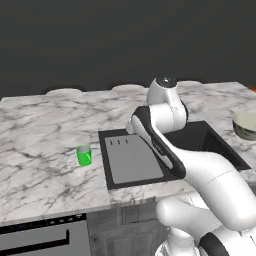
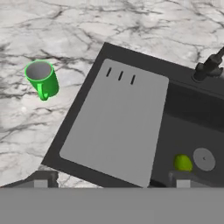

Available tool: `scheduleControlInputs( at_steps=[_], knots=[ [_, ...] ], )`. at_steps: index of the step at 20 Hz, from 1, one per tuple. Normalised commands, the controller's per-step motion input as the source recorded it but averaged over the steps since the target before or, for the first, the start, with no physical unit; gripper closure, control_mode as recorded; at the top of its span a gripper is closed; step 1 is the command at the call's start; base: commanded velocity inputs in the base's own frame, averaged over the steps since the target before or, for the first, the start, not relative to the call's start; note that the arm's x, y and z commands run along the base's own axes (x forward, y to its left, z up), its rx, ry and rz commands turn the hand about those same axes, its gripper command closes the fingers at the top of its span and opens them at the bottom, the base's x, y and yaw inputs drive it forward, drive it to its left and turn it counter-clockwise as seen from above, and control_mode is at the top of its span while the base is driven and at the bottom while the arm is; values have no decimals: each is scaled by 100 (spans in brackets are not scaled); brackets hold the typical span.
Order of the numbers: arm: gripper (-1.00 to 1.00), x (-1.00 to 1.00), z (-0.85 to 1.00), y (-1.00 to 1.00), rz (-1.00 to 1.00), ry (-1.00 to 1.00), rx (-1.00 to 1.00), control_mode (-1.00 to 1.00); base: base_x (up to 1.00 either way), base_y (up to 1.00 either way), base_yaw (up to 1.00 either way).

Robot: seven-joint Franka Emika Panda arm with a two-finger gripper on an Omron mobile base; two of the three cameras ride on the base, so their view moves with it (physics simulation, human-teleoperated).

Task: Clear the mugs and bowl far away from the sink.

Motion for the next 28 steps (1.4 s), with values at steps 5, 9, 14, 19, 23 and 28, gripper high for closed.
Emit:
scheduleControlInputs(
  at_steps=[5,9,14,19,23,28],
  knots=[
    [-100,0,-20,96,21,0,0,-100,0,0,0],
    [-100,0,-12,100,4,6,-2,-100,0,0,0],
    [-100,12,-31,72,0,2,0,-100,0,0,0],
    [-100,24,-45,55,0,0,0,-100,0,0,0],
    [-100,42,-46,19,0,0,3,-100,0,0,0],
    [-100,47,-29,3,-1,0,6,-100,0,0,0]
  ],
)
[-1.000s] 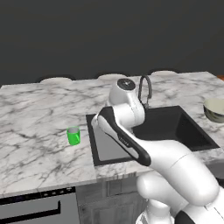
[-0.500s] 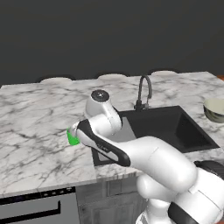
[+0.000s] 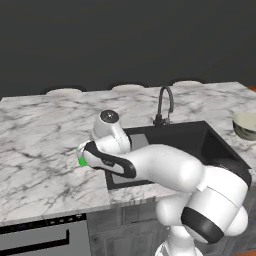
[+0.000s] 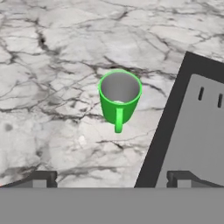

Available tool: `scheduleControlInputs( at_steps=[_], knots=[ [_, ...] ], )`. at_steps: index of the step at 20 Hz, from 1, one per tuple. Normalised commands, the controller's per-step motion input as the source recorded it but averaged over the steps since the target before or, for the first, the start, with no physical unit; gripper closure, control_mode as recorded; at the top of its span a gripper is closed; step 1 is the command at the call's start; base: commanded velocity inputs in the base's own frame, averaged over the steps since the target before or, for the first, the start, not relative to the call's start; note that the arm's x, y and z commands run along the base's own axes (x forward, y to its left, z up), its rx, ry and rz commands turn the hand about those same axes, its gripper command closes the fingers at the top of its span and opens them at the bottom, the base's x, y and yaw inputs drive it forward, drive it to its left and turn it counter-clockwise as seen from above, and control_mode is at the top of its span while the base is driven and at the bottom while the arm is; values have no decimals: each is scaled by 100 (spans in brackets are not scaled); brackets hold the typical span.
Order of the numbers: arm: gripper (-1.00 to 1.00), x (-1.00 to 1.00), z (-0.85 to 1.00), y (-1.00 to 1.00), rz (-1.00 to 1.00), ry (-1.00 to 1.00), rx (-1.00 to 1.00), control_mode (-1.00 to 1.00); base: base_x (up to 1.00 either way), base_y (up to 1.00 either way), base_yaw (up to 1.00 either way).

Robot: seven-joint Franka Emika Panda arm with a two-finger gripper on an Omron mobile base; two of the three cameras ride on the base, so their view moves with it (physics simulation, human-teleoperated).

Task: Clear the mugs and bowl far away from the sink.

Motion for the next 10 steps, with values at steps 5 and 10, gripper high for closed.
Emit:
scheduleControlInputs(
  at_steps=[5,10],
  knots=[
    [-100,32,-27,0,-1,0,0,-100,0,0,0],
    [-100,23,-34,4,-1,0,0,-100,0,0,0]
  ],
)
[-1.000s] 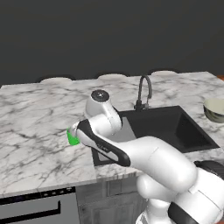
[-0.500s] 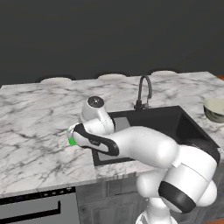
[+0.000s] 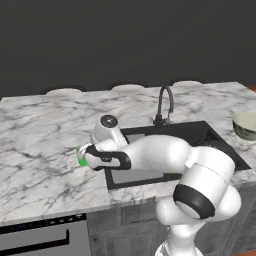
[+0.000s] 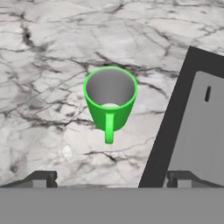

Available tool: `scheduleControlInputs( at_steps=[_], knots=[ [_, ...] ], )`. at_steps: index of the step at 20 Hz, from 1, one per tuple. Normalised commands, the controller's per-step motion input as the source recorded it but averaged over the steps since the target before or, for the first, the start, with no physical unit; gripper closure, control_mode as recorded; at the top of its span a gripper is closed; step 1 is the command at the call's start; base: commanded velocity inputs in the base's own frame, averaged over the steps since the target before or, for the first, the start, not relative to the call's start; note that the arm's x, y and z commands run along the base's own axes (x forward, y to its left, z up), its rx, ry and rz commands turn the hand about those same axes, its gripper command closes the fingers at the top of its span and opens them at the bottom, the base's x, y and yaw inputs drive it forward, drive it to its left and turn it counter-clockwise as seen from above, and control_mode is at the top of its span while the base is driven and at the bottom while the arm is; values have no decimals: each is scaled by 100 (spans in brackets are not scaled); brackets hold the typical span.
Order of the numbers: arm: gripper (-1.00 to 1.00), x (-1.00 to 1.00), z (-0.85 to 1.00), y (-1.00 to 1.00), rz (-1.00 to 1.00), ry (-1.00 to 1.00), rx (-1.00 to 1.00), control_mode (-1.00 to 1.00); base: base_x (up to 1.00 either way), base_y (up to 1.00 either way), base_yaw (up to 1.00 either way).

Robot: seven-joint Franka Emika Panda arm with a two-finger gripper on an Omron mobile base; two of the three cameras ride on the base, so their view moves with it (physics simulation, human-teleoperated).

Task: Clear the mugs and bowl far away from the sink.

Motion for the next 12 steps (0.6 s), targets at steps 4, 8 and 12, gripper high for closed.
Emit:
scheduleControlInputs(
  at_steps=[4,8,12],
  knots=[
    [-100,16,-26,9,0,0,0,-100,0,0,0],
    [-100,12,-23,11,0,0,0,-100,0,0,0],
    [-100,9,-13,1,0,0,0,-100,0,0,0]
  ],
)
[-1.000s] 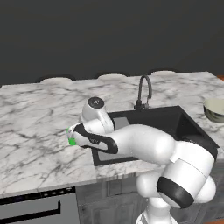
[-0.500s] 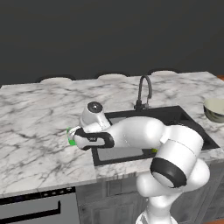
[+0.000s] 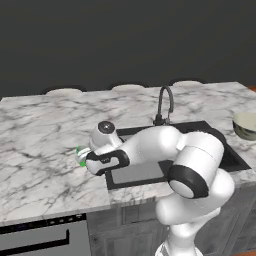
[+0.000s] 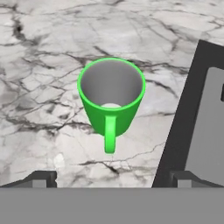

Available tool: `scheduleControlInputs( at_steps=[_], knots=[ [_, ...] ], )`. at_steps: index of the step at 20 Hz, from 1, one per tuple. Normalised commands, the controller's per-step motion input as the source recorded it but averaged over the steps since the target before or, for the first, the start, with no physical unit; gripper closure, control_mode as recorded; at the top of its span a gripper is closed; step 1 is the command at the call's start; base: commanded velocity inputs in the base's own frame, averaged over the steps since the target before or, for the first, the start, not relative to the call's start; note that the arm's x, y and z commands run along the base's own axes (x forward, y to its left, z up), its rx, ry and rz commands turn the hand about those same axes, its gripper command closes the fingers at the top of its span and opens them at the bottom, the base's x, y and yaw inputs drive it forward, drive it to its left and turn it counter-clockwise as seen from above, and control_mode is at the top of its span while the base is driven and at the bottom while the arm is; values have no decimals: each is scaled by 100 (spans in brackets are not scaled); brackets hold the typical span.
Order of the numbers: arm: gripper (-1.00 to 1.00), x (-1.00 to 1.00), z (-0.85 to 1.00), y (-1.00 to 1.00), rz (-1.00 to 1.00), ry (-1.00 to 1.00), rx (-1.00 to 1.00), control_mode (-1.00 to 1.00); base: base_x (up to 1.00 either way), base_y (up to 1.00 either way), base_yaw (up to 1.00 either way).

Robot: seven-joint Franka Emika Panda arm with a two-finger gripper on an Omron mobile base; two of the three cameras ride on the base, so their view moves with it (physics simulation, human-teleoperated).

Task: Clear the mugs and bowl far away from the sink.

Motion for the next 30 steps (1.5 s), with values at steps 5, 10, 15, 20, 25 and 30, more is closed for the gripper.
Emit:
scheduleControlInputs(
  at_steps=[5,10,15,20,25,30],
  knots=[
    [-100,10,-2,0,0,0,0,-100,0,0,0],
    [-100,14,-4,6,0,0,0,-100,0,0,0],
    [-100,9,-13,5,0,0,0,-100,0,0,0],
    [-100,9,-15,4,0,0,0,-100,0,0,0],
    [-100,10,-15,2,0,0,0,-100,0,0,0],
    [-100,19,-18,8,0,0,0,-100,0,0,0]
  ],
)
